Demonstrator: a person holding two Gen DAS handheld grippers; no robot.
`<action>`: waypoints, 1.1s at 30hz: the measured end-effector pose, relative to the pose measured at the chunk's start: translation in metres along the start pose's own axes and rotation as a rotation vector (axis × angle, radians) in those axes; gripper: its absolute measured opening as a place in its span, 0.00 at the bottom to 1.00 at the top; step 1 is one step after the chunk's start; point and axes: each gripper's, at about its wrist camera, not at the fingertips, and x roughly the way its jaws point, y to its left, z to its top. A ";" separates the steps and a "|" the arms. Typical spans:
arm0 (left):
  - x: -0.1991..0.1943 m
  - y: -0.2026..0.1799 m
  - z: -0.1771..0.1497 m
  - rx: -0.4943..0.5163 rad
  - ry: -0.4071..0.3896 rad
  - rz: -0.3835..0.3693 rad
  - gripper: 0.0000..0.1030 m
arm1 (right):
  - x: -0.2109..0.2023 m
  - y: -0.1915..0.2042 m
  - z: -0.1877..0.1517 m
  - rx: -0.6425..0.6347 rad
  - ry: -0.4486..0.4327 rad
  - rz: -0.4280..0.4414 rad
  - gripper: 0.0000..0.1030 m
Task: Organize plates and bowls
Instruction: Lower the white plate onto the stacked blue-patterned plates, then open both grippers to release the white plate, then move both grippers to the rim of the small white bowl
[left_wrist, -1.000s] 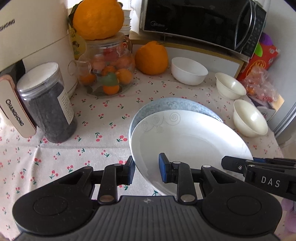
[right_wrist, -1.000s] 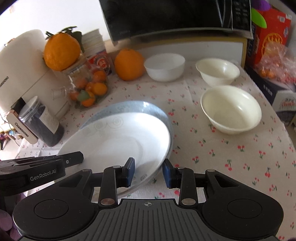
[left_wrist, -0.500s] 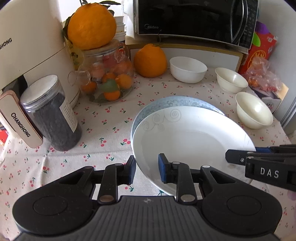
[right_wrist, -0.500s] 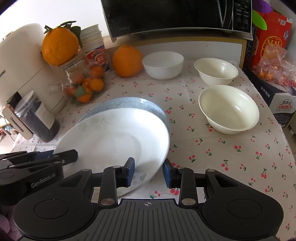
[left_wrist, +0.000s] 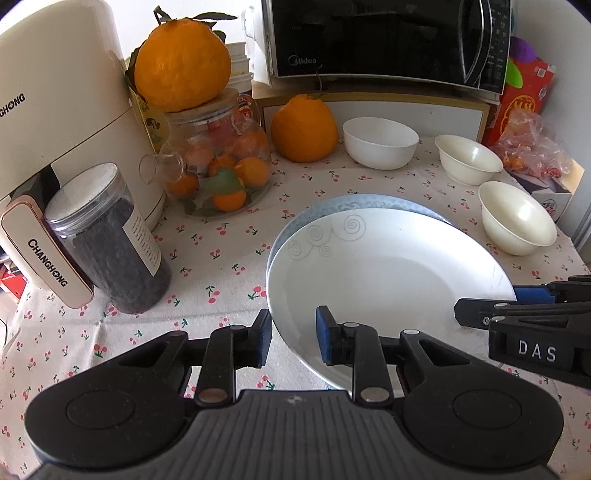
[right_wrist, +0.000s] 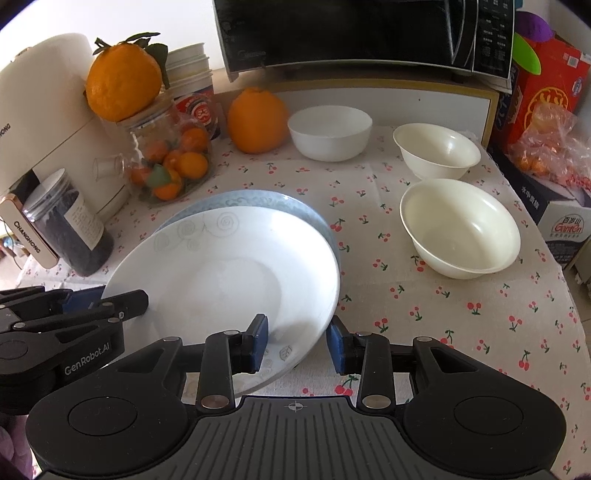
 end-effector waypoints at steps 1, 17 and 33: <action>0.000 0.000 0.000 0.001 -0.003 0.005 0.23 | 0.000 0.001 0.000 -0.009 -0.003 -0.003 0.37; 0.005 0.009 0.002 -0.057 0.030 -0.039 0.27 | -0.005 0.001 0.002 -0.015 -0.015 0.060 0.66; -0.005 0.009 0.020 -0.151 0.057 -0.083 0.86 | -0.025 -0.037 0.023 0.087 -0.042 0.067 0.81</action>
